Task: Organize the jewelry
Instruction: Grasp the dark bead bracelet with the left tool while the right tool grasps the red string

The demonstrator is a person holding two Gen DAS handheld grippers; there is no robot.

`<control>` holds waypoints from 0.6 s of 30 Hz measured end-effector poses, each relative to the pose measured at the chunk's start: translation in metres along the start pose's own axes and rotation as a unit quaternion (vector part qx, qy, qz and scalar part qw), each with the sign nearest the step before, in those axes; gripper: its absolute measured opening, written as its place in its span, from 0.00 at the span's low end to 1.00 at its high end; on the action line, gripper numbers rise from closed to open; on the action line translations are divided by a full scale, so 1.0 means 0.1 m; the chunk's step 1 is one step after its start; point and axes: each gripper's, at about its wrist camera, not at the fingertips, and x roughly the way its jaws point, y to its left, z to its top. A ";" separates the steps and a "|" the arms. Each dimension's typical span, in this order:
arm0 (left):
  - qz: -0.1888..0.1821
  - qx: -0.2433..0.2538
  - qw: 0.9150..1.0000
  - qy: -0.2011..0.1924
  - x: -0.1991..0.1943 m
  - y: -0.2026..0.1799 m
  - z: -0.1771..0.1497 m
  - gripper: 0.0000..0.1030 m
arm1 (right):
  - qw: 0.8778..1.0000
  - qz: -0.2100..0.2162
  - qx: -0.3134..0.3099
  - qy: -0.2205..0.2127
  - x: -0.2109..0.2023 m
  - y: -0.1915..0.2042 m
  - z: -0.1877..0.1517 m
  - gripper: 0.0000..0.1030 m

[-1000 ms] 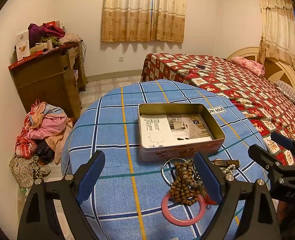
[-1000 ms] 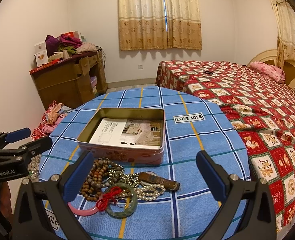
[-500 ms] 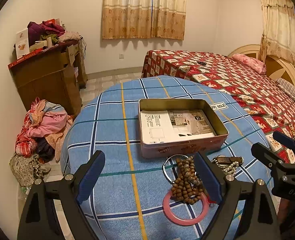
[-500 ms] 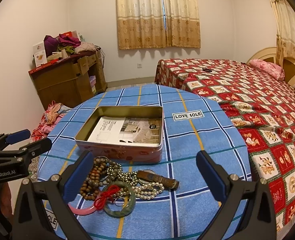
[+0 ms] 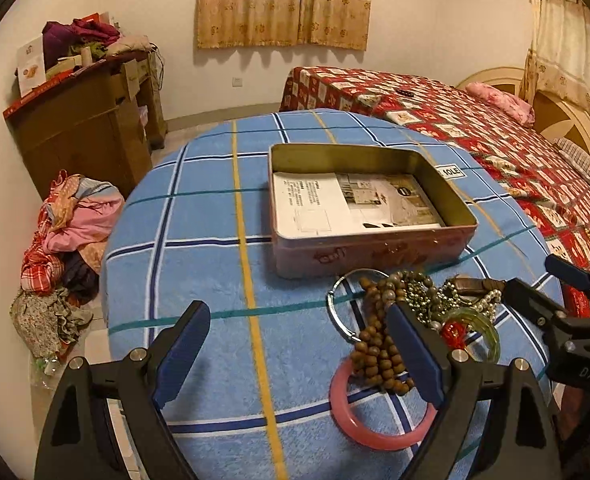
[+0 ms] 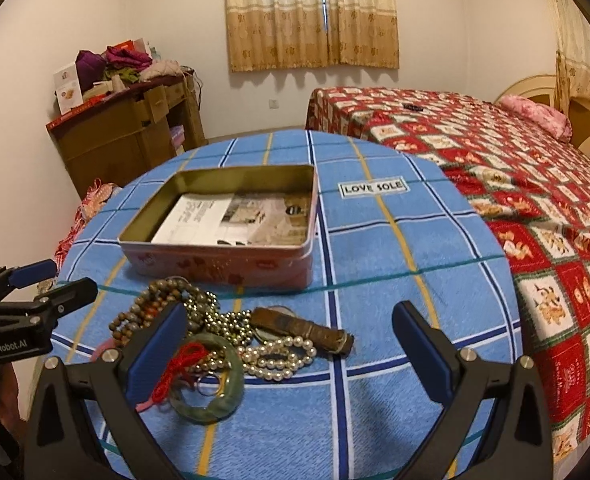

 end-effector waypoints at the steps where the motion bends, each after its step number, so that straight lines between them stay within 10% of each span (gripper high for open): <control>1: -0.002 0.000 1.000 0.000 0.00 -0.01 0.00 0.88 | 1.000 0.001 -0.001 0.002 0.02 0.00 -0.01 1.00; 11: -0.033 0.024 0.999 -0.006 0.03 -0.24 0.00 0.86 | 0.999 0.021 -0.027 0.032 0.09 0.11 -0.13 0.71; 18: -0.060 0.039 0.997 0.009 0.19 -0.39 0.05 0.55 | 0.998 0.020 -0.028 0.048 0.16 0.12 -0.18 0.67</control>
